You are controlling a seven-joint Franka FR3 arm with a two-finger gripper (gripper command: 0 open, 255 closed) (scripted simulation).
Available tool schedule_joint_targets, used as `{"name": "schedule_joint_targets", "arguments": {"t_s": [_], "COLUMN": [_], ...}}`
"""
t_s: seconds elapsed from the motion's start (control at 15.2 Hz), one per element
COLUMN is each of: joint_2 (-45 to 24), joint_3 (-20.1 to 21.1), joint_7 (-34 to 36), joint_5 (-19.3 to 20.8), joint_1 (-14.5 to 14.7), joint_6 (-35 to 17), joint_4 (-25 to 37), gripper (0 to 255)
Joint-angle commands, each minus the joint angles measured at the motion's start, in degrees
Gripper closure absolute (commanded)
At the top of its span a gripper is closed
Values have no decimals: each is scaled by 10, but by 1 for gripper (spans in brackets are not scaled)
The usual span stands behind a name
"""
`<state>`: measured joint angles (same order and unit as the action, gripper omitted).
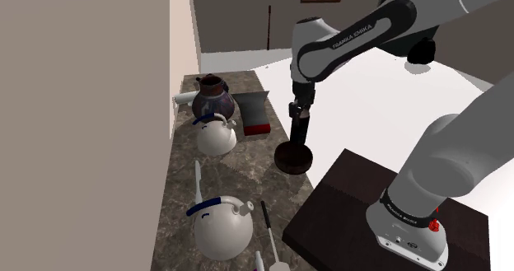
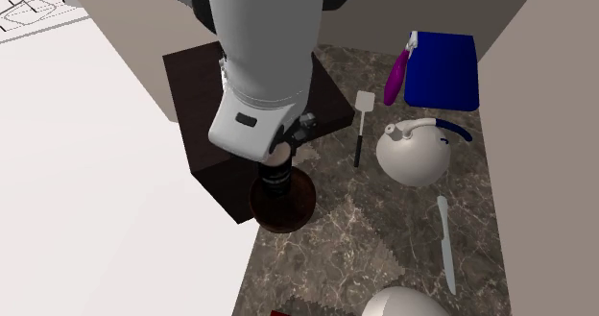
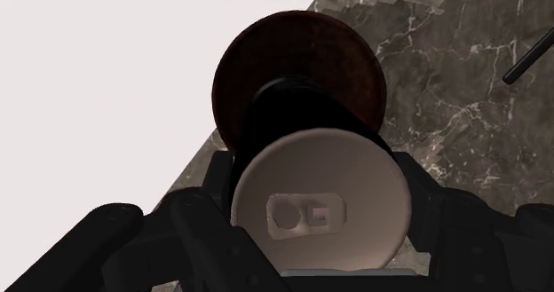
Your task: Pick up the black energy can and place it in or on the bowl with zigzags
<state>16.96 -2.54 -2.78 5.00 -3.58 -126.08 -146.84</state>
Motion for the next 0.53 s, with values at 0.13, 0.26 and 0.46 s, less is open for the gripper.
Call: {"name": "schedule_joint_targets", "arguments": {"t_s": [0.13, 0.26, 0.46], "joint_2": [-22, -33, -52], "joint_3": [1, 0, 0], "joint_7": [4, 5, 7], "joint_5": [1, 2, 3], "joint_1": [0, 0, 0], "joint_6": [-38, -56, -83], "joint_4": [-16, -22, -31], "gripper": [255, 255, 255]}}
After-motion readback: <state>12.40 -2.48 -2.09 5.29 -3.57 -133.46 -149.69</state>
